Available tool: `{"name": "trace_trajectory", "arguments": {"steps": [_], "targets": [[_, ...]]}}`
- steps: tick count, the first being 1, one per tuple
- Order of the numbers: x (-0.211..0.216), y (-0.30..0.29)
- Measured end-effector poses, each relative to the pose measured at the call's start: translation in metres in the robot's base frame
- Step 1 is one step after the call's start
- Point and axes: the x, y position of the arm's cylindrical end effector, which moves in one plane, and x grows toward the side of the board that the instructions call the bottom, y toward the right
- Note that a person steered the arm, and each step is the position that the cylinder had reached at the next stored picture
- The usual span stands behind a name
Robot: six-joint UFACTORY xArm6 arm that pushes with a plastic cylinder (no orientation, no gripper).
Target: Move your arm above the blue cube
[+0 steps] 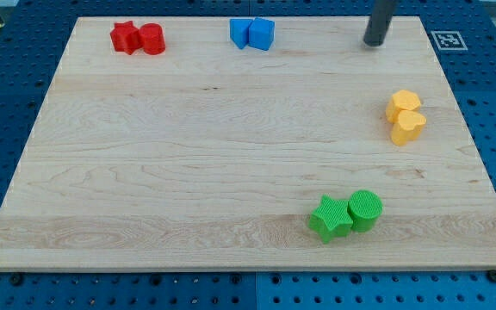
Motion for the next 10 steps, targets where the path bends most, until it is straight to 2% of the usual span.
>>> {"name": "trace_trajectory", "arguments": {"steps": [6, 8, 10], "targets": [[-0.016, -0.022], [-0.043, -0.104], [-0.059, -0.152]]}}
